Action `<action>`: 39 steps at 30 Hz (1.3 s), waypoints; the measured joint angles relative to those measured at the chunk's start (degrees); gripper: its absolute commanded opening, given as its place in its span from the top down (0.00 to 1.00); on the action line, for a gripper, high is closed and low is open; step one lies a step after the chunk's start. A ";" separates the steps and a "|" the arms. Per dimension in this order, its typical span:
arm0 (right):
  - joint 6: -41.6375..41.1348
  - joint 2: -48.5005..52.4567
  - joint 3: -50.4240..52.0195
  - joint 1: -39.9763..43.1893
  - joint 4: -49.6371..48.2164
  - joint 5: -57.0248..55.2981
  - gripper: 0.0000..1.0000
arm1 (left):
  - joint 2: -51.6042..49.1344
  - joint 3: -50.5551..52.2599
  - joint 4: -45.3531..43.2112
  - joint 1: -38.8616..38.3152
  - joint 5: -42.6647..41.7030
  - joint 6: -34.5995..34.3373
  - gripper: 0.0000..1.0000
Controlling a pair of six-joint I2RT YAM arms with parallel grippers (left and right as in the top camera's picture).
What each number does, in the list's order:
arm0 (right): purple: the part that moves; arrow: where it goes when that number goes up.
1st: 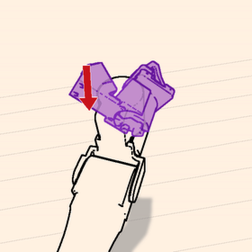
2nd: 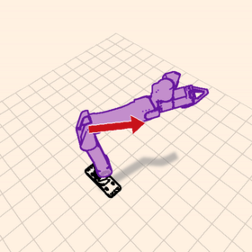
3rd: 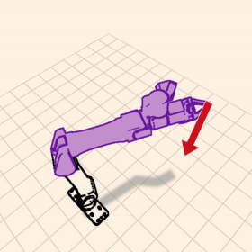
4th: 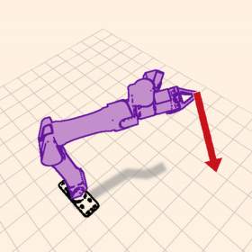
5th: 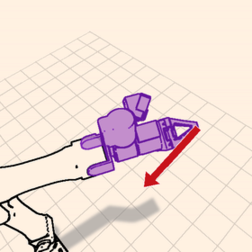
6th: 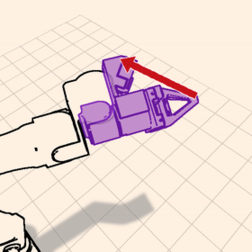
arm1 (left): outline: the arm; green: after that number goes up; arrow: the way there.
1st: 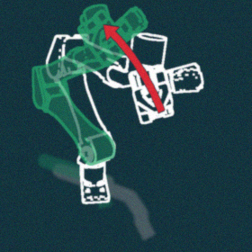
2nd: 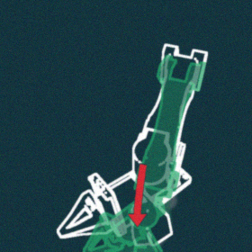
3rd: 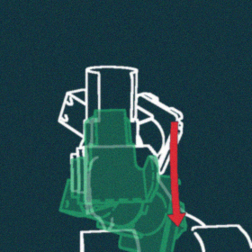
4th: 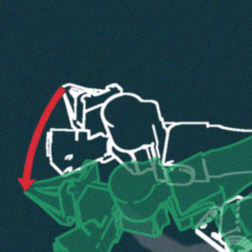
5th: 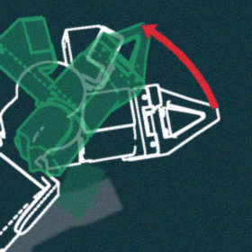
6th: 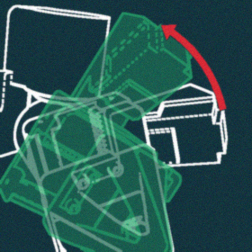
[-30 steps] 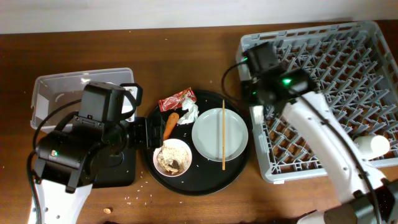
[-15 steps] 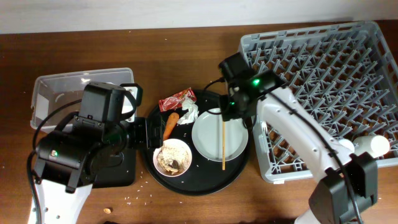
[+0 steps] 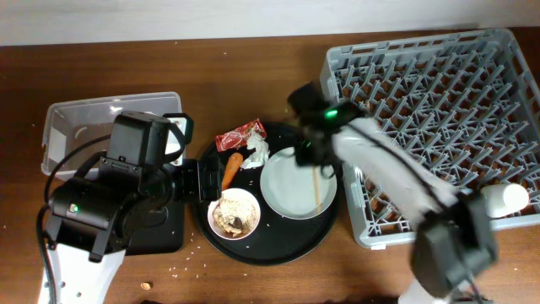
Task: Sort waste into correct bins and load items into the dishwasher rack
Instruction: 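Reach the right gripper to the white plate and grip its rim, then lift the white plate with the right gripper and stand it in the rack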
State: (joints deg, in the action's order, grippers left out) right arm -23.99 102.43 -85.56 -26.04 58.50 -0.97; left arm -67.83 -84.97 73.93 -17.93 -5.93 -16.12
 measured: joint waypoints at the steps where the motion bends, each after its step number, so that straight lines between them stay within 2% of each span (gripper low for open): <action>1: 1.40 -3.78 -1.11 1.95 -0.42 -1.38 0.96 | 0.00 0.00 0.02 0.00 0.00 0.00 0.01; 3: 5.60 -9.99 -2.21 7.48 -1.84 -5.68 0.96 | 0.00 0.00 0.00 -0.02 0.00 0.00 0.01; 6: 12.96 -7.61 -2.19 12.17 -3.78 -7.82 0.94 | 0.00 0.00 0.00 0.00 0.02 0.00 0.01; 8: 17.42 -1.99 -2.14 12.85 -3.93 -8.07 0.68 | 0.00 0.00 0.02 0.00 0.00 0.02 0.01; 10: 19.21 0.72 -1.95 12.83 -3.65 -8.00 0.53 | 0.00 0.00 0.00 0.00 0.00 0.00 0.01; 13: 20.06 -1.38 -2.40 12.83 -0.79 -5.38 0.47 | 0.00 0.00 0.00 0.00 0.00 0.00 0.01; 17: 20.15 -11.61 -5.14 12.83 2.82 4.83 0.48 | 0.00 0.00 0.00 0.00 0.00 0.00 0.01; 18: 19.76 -14.88 -5.88 12.55 4.20 7.41 0.50 | 0.00 0.00 0.02 0.00 0.00 0.00 0.01; 19: 18.08 -17.53 -6.49 11.10 8.24 9.46 0.55 | 0.00 0.00 0.00 0.00 0.00 0.02 0.01; 21: 11.93 -16.96 -5.18 6.75 13.14 11.58 0.56 | 0.00 0.00 -0.07 0.00 0.02 0.00 0.01; 24: -1.77 -12.11 8.87 -0.92 5.73 12.74 0.56 | -0.04 0.00 -0.07 -0.02 0.02 0.00 0.01; 25: -9.97 -9.11 16.76 -3.08 1.20 13.40 0.53 | -0.04 0.00 0.00 -0.02 0.02 0.00 0.01; 26: -14.56 -9.14 20.85 -3.74 -5.35 13.73 0.52 | -0.04 -0.02 -0.09 -0.02 0.02 0.02 0.01; 28: -24.37 -9.03 27.74 -4.83 -9.97 14.19 0.52 | -0.04 0.00 0.02 -0.07 0.20 0.02 0.01; 31: -30.38 -9.14 32.11 -4.87 -15.21 14.19 0.52 | -0.04 0.00 0.07 -0.07 0.20 0.02 0.01; 32: -31.78 -9.16 33.48 -4.87 -16.46 14.21 0.55 | -0.04 0.00 0.00 -0.07 0.20 0.00 0.01; 33: -32.85 -9.16 34.62 -4.87 -18.21 14.16 0.66 | -0.04 0.00 0.02 -0.07 0.20 0.02 0.01; 34: -33.62 -9.14 35.23 -4.87 -18.80 13.97 0.85 | -0.04 0.00 0.02 -0.07 0.20 0.00 0.01; 35: -34.23 -9.14 35.23 -4.85 -19.19 13.84 0.96 | -0.04 0.00 0.02 -0.07 0.20 0.00 0.01; 39: -32.52 -9.16 35.21 -4.66 -19.98 9.86 0.96 | -0.04 0.00 0.00 -0.07 0.20 0.00 0.01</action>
State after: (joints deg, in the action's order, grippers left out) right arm -56.51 93.27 -50.35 -30.70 38.52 8.88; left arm -67.88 -84.97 73.93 -18.00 -5.74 -16.12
